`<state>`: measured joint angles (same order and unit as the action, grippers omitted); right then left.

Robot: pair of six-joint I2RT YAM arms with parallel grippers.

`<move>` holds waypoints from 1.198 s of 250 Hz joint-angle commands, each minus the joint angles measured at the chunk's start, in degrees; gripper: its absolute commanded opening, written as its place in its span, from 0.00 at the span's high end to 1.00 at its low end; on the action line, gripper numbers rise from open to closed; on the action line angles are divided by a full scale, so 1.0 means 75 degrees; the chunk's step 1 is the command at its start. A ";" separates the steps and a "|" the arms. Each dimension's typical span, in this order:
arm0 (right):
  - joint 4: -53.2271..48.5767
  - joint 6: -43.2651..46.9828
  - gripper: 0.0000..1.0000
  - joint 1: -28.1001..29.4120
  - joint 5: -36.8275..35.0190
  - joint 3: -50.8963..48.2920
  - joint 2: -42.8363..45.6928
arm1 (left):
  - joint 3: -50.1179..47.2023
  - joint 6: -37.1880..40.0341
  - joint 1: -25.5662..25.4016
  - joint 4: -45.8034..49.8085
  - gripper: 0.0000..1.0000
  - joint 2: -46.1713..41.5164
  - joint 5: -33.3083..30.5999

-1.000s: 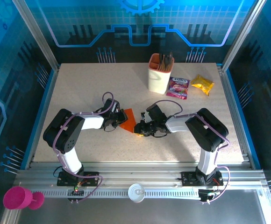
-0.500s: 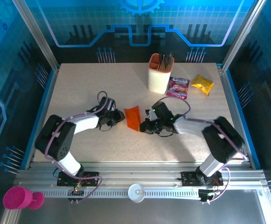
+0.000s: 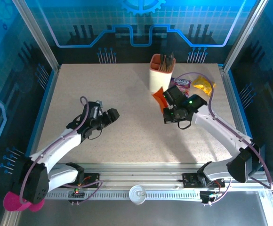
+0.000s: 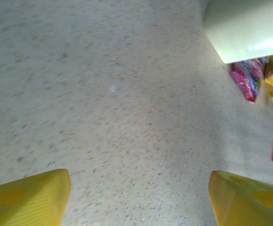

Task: Fold a paper plane with a square sheet of paper (pick it up from the middle)

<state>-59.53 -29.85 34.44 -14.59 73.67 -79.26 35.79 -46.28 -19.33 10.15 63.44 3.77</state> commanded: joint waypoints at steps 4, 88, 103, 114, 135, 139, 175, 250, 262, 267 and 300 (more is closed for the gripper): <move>-0.2173 0.0232 1.00 0.0007 -0.2227 0.0500 -0.0613 | -0.0117 0.0146 0.0005 0.0651 0.12 -0.0605 -0.0787; -0.4223 -0.0991 1.00 0.1092 -0.4456 0.1084 -0.2931 | -0.0179 0.0323 0.0009 0.1395 0.00 -0.1502 -0.1545; -0.4458 -0.1240 1.00 0.1453 -0.4599 0.1143 -0.3532 | -0.0165 0.0291 0.0000 0.1563 0.00 -0.1598 -0.1560; -0.4577 -0.1434 1.00 0.1713 -0.4648 0.1208 -0.3979 | -0.0146 0.0254 0.0002 0.1654 0.00 -0.1683 -0.1592; -0.4768 -0.1739 1.00 0.2219 -0.4635 0.1409 -0.4846 | -0.0142 0.0122 0.0034 0.1853 0.00 -0.1896 -0.1591; -0.4786 -0.1777 1.00 0.2321 -0.4623 0.1461 -0.4993 | -0.0132 0.0092 0.0046 0.1886 0.00 -0.1935 -0.1592; -0.4595 -0.1868 1.00 0.3032 -0.4160 0.1942 -0.6017 | -0.0061 -0.0183 0.0192 0.2259 0.00 -0.2160 -0.1513; -0.3691 -0.1552 0.84 0.3837 -0.2966 0.2897 -0.7160 | 0.0097 -0.0317 0.0272 0.2437 0.00 -0.2139 -0.1233; -0.3654 -0.1486 0.69 0.3891 -0.2863 0.3110 -0.7338 | 0.0124 -0.0350 0.0284 0.2408 0.00 -0.2093 -0.1157; -0.3605 -0.1435 0.62 0.3893 -0.2787 0.3193 -0.7359 | 0.0138 -0.0362 0.0290 0.2431 0.00 -0.2065 -0.1136; -0.3103 -0.1105 0.46 0.3864 -0.2288 0.3415 -0.6844 | 0.0312 -0.0347 0.0347 0.2467 0.00 -0.1875 -0.0931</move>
<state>-86.35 -39.77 63.33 -36.95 97.19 -133.56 35.44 -48.10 -17.56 26.98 48.38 -5.58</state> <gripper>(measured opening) 0.502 0.994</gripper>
